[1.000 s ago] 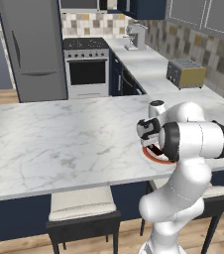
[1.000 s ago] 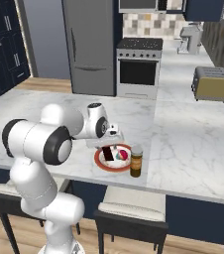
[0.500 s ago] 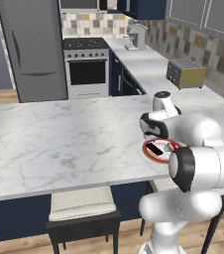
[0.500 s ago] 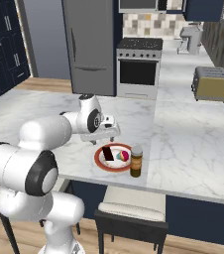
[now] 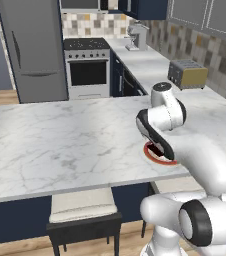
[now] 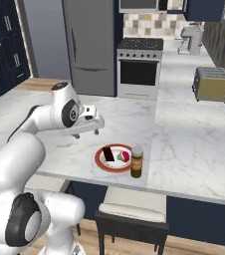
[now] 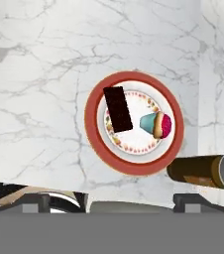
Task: Take the cinnamon bottle from the cabinet and place it on the dining table, next to the plate with the cupcake. Then take the chocolate from the dining counter and place it on the cupcake plate.
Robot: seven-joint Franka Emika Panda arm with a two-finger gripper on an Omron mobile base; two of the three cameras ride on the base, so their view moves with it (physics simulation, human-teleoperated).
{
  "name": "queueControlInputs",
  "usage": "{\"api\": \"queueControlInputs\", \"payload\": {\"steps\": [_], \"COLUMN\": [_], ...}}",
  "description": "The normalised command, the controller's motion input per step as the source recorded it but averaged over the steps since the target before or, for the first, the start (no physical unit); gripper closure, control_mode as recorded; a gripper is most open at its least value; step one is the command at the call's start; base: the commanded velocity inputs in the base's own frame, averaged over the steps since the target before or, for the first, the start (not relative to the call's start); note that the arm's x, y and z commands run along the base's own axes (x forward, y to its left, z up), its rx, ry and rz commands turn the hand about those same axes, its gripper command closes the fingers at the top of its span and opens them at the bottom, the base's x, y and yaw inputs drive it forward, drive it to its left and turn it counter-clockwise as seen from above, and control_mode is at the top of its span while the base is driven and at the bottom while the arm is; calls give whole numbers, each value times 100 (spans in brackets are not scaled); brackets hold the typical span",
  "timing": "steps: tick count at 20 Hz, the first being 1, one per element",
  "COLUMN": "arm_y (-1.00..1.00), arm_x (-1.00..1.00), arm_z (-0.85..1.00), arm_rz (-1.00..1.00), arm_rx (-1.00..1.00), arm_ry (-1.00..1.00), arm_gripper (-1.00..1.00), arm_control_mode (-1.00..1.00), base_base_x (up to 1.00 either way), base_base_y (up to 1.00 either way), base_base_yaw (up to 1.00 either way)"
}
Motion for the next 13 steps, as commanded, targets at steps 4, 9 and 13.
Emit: {"api": "queueControlInputs", "payload": {"steps": [4, 9, 13], "arm_y": [96, 100, 81], "arm_x": [-73, -74, -60], "arm_z": [53, 8, 0], "arm_rz": [4, 7, 5], "arm_rx": [-7, -14, -17], "arm_ry": [0, 0, 0], "arm_gripper": [-100, -100, -100], "arm_control_mode": [-100, -100, -100], "base_base_x": [0, 0, 0], "base_base_y": [0, 0, 0], "base_base_yaw": [0, 0, 0]}}
